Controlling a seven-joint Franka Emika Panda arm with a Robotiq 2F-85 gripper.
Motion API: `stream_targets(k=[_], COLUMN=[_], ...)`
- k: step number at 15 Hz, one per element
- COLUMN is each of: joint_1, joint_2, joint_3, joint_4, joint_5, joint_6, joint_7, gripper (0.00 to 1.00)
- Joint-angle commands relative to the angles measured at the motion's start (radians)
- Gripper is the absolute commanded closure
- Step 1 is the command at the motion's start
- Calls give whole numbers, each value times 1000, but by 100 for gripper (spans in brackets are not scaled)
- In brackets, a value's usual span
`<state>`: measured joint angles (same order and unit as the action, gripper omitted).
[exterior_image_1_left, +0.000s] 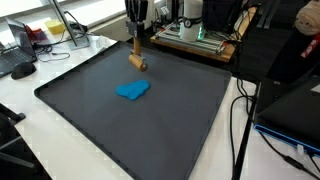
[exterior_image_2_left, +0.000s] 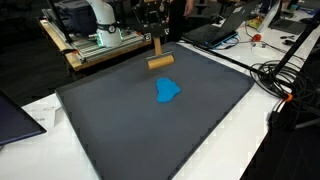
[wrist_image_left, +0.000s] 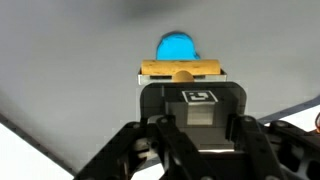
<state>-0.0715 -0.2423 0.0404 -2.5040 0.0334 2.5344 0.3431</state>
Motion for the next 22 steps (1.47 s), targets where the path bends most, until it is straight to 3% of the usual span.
stream_targets(k=[1, 6, 11, 16, 22], joint_1=[-48, -89, -136, -189, -151], joint_2=[-37, -4, 66, 152, 299], joint_3=[77, 157, 241, 327, 375], joint_4=[-66, -72, -28, 43, 171], joint_5=[-184, -340, -501, -721, -855], joint_6=[153, 223, 218, 159, -47], joint_7=[199, 425, 698, 1074, 1419], gripper=[77, 77, 77, 77, 77])
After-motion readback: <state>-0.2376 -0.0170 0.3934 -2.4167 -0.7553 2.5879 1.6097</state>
